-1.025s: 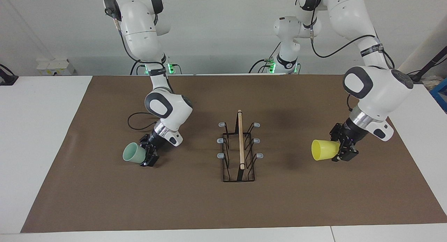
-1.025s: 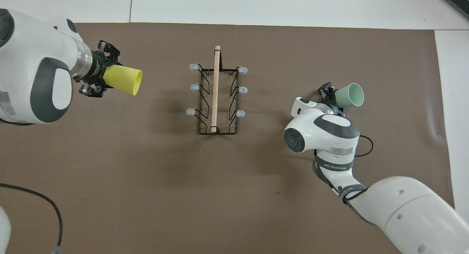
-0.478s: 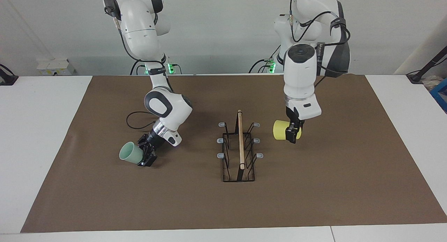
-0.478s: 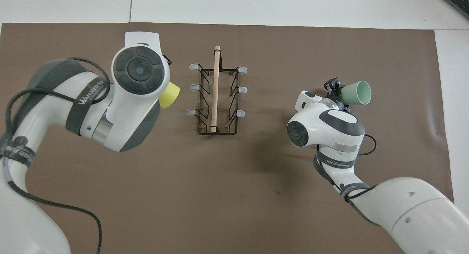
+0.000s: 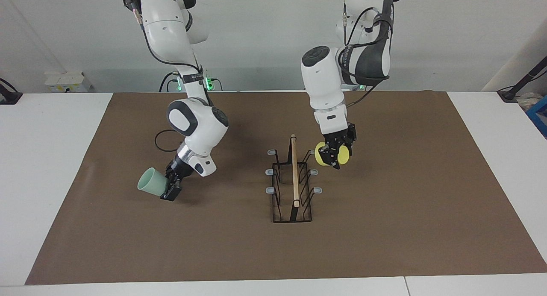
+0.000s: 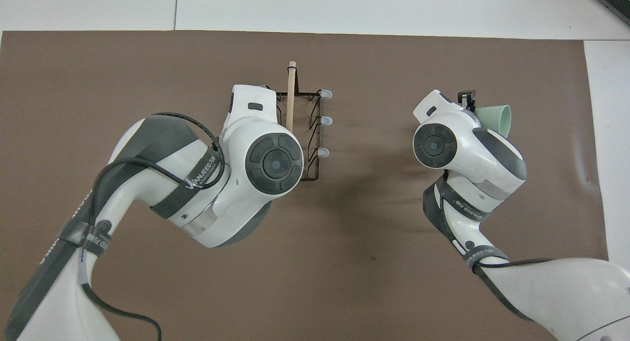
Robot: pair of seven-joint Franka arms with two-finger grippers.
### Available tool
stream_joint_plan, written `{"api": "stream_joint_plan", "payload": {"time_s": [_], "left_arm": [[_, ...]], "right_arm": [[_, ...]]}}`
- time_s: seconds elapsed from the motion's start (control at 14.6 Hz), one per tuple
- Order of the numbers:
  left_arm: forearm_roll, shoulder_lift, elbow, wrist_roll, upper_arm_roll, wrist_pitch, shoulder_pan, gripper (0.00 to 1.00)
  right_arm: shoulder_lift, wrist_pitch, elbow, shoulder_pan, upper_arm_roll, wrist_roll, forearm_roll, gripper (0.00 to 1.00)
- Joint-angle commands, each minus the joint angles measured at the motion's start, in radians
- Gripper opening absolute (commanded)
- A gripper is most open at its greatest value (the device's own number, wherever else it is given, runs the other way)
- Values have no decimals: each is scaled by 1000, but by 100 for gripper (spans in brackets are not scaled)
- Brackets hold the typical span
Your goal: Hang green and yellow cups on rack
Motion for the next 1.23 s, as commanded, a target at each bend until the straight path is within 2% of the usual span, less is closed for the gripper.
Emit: {"api": "stream_joint_plan", "payload": {"time_s": [0.0, 0.07, 0.14, 0.34, 0.48, 0.62, 0.75, 0.96, 1.16], "left_arm": [[35, -70, -94, -72, 13, 19, -41, 32], [36, -71, -94, -69, 11, 16, -41, 82], [33, -68, -83, -68, 10, 17, -40, 100], [21, -59, -57, 27, 8, 10, -29, 100], [-51, -56, -25, 134, 14, 0, -6, 100], [-62, -62, -20, 307, 14, -1, 46, 100], [-91, -67, -20, 453, 14, -3, 98, 100], [-167, -77, -20, 658, 11, 0, 190, 100], [-250, -93, -30, 866, 13, 5, 276, 99]], "right_arm": [[-38, -1, 13, -11, 10, -19, 154, 0], [-44, 1, 21, -1, 12, -18, 238, 0], [-58, 10, 21, 4, 15, -16, 324, 0], [-89, 68, 23, 6, 24, -21, 505, 0], [-99, 113, 24, 6, 42, -19, 588, 0], [-109, 194, 24, 4, 49, -25, 669, 0], [-131, 208, 23, 4, 64, -28, 773, 0], [-205, 210, 20, 6, 94, -62, 1057, 0], [-250, 213, 14, 7, 110, -139, 1270, 0]]}}
